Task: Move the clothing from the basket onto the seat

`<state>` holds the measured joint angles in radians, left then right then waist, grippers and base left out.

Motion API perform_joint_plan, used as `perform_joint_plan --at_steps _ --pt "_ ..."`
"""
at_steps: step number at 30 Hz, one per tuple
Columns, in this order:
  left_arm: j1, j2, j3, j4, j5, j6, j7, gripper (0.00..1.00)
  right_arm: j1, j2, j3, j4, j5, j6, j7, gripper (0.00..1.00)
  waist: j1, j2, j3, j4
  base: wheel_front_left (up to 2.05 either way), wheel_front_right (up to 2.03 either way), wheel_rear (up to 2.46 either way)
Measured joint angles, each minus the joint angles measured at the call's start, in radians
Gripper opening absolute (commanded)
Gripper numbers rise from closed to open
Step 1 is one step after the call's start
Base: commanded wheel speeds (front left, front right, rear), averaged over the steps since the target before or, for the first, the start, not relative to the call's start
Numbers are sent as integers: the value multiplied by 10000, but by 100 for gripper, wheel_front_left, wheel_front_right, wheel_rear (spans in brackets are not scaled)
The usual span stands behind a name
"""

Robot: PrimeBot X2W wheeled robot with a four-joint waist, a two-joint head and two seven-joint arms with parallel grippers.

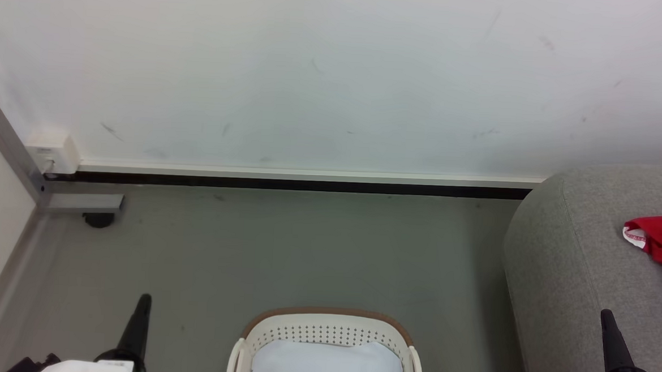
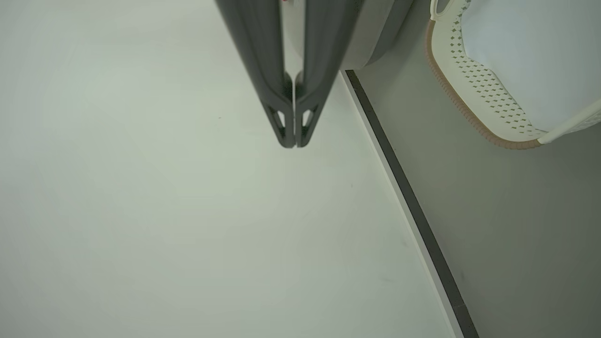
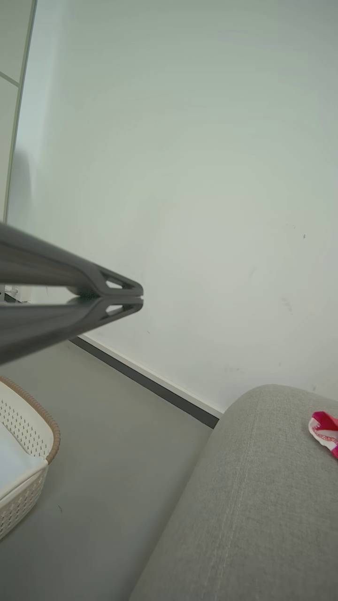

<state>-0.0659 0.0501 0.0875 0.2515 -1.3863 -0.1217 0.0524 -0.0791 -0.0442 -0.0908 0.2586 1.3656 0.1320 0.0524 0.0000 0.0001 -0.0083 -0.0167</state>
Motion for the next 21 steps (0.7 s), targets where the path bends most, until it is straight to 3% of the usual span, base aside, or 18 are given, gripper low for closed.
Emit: perform_joint_plan --at_steps 21 --pt "-270 -10 171 -33 -1469 -27 431 0 -173 -15 -148 -73 1592 0 412 0 0 0 74 108 0 0 0"
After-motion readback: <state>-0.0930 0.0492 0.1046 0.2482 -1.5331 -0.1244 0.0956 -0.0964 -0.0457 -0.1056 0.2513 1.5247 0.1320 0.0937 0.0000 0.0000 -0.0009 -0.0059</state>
